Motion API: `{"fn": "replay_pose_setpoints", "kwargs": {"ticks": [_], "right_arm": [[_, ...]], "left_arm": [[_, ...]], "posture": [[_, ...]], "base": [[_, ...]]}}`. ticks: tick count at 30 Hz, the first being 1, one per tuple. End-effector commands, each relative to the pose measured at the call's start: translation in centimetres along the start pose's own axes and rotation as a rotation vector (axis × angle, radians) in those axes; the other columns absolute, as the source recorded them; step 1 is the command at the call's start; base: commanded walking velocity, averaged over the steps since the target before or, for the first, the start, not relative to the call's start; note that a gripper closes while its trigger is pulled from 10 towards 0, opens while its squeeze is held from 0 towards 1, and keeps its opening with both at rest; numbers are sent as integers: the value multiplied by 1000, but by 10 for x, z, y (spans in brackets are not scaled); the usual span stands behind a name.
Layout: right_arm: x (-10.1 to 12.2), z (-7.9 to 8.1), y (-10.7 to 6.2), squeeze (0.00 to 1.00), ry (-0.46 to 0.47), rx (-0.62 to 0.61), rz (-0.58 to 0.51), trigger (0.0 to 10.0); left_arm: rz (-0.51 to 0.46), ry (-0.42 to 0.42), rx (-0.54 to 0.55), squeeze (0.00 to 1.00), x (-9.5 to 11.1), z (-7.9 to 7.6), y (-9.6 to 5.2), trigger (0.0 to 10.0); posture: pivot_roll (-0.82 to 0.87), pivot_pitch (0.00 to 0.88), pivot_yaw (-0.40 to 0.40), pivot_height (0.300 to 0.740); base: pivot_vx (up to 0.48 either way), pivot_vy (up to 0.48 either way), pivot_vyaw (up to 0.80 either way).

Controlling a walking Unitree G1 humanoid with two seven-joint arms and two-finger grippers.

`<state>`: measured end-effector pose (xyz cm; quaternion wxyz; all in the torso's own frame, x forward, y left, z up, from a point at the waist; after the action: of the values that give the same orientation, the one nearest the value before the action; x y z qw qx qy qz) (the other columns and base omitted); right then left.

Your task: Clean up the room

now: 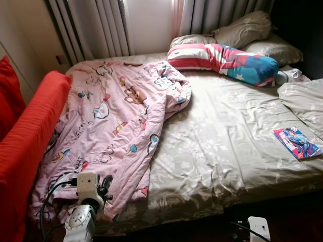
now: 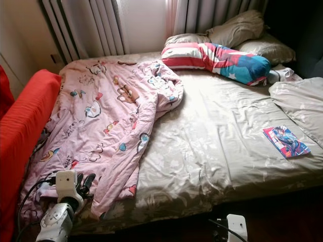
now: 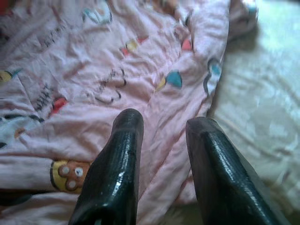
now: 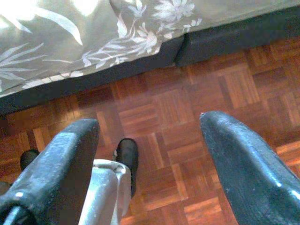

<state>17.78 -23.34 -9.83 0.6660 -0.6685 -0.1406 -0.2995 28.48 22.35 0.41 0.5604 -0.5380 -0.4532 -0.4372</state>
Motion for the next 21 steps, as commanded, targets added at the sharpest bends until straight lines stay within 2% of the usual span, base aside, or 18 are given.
{"fn": "replay_pose_setpoints", "kwargs": {"ticks": [1,7,14,21], "right_arm": [[1,-2,0,0,12,-9,-9,10000],[2,-4,0,0,-8,-26,-9,10000],[0,-6,-1,0,-19,-37,3,10000],[-1,-6,-1,0,-29,-28,12,10000]], "left_arm": [[-38,-9,18,0,5,5,-2,10000],[-81,-21,11,0,18,3,5,10000],[-87,-26,-11,0,23,-3,8,10000],[-88,-28,-12,0,24,-3,9,10000]], "posture": [[-18,0,9,740],[-18,0,11,740],[-28,0,13,700],[-27,0,12,700]], "base": [[0,0,0],[0,0,0],[0,0,0],[0,0,0]]}}
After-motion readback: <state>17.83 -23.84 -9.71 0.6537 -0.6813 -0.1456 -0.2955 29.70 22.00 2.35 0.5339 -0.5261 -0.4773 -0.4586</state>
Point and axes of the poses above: a point about 5 cm out from each wrist's last joint towards the gripper, its own y axis pointing out of the wrist towards the gripper, its own x axis along the axis of the wrist's last joint, z = x × y, the point moved 2 cm from there along y, pointing out of the wrist towards the gripper, and after that the axes turned 5 degrees about y, right-handed, at the moved point
